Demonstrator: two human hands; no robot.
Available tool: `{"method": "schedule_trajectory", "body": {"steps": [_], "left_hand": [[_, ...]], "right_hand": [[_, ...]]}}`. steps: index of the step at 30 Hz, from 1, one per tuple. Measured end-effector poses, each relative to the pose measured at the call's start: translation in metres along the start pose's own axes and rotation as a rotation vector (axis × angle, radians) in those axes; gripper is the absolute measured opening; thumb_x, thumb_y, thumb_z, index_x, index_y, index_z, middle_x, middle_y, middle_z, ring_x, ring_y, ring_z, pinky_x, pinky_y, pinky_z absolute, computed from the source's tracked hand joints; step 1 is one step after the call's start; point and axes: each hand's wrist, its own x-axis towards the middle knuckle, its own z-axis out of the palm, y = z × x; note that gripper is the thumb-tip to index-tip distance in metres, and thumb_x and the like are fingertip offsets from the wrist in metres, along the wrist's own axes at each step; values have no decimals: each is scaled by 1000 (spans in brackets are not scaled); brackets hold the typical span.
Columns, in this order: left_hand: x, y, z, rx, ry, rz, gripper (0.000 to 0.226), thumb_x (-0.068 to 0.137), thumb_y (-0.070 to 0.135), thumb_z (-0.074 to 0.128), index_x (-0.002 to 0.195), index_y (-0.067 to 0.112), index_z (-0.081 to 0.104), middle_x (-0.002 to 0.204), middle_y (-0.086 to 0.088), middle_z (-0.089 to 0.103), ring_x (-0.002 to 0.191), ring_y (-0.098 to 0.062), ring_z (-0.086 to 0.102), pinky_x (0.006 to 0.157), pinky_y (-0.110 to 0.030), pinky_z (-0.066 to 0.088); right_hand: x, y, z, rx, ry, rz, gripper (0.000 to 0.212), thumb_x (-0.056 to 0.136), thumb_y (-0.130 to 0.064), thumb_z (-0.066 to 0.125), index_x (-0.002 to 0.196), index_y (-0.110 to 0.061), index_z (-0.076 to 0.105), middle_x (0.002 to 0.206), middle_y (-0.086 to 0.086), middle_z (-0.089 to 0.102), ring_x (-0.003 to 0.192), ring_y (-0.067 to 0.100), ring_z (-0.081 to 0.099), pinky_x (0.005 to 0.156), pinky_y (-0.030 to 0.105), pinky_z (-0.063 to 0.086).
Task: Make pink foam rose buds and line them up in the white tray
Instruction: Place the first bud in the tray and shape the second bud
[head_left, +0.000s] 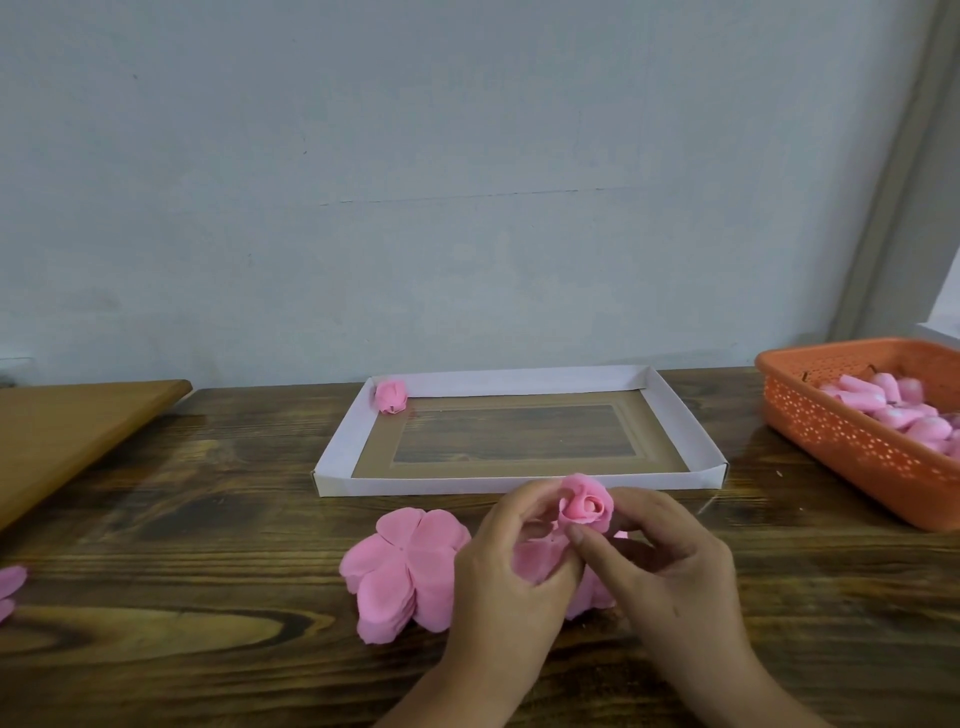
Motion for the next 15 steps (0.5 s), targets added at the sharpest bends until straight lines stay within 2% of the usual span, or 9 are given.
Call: {"method": "schedule_trajectory", "body": {"steps": [2,5,8,11,15], "left_hand": [[0,-1,0,-19,8,-11,52,84,15,82,121,46,64,115,19,73,111,-8,70,89,-25,59],[1,-2,-1,-44,36,-20,51,80,19,81,119,47,65,111,21,74,107,-5,71,85,-19,58],[2,-3,-1,-72,48,-39,47,79,20,83,115,45,68,108,19,76,103,-7,73,84,-18,58],[2,-4,-1,-77,46,-46,41,79,23,82,112,43,70,105,16,77,102,-9,73,84,-21,59],[1,-3,-1,-87,38,-63,45,77,29,82,116,45,67,109,19,75,106,-6,72,84,-19,59]], "right_hand": [[0,0,-1,12,-33,2,24,73,-26,81,95,-36,79,92,-1,74,87,19,72,72,27,61],[0,1,-1,25,-88,5,34,75,-8,84,96,-35,79,96,0,74,91,21,72,76,27,61],[0,2,0,35,-106,2,39,79,3,78,95,-32,80,98,0,73,93,20,72,78,26,60],[-1,1,0,33,-100,-14,41,80,5,77,96,-33,80,99,0,74,95,21,72,79,28,60],[-1,1,0,48,-99,-29,45,79,-1,80,107,-36,77,101,0,76,94,23,72,79,28,60]]}}
